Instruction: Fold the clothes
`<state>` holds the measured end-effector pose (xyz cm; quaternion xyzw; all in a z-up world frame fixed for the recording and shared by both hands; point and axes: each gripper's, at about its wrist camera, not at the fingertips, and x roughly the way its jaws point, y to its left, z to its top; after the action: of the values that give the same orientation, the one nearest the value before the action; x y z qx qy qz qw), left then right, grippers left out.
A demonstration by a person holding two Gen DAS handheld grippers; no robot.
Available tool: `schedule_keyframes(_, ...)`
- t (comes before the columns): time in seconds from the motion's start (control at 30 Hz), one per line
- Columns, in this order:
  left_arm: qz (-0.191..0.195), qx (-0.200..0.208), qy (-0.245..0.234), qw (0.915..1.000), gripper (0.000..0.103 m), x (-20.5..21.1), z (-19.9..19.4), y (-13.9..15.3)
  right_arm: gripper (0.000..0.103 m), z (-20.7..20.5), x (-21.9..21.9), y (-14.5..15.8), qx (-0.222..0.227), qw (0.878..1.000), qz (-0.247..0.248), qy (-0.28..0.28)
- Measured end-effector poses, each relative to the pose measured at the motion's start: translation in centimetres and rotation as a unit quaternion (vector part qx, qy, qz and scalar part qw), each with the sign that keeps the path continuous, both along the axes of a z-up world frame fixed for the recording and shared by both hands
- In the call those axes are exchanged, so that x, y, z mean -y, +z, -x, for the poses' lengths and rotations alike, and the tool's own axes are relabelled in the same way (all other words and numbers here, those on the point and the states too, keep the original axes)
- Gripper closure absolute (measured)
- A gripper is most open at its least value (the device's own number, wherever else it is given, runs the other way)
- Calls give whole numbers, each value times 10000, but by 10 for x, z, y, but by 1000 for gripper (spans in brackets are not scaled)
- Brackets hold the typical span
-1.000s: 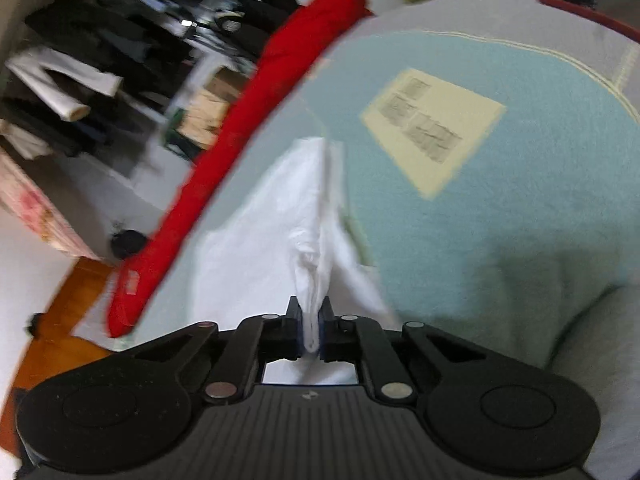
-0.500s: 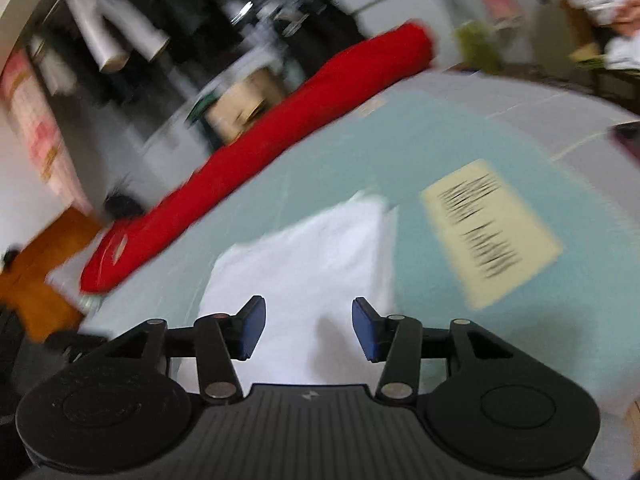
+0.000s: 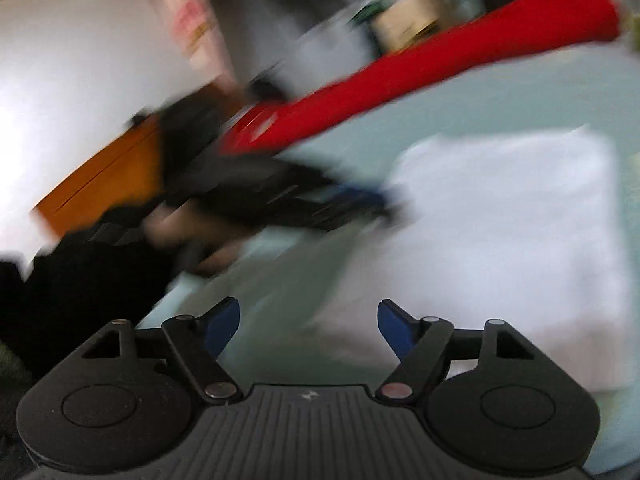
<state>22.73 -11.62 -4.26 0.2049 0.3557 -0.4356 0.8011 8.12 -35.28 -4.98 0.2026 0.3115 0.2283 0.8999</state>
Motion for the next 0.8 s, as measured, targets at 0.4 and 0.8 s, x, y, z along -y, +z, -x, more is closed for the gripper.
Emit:
schedule_keyframes(0.4, 291, -490, 300, 9979, 82, 1, -15, -10, 15, -22, -77, -29, -412, 9920, 151, 1187)
schedule_keyframes(0.8, 499, -116, 205, 9985, 77, -27, 20, 17, 12, 19, -36, 0, -186, 9971, 464, 567)
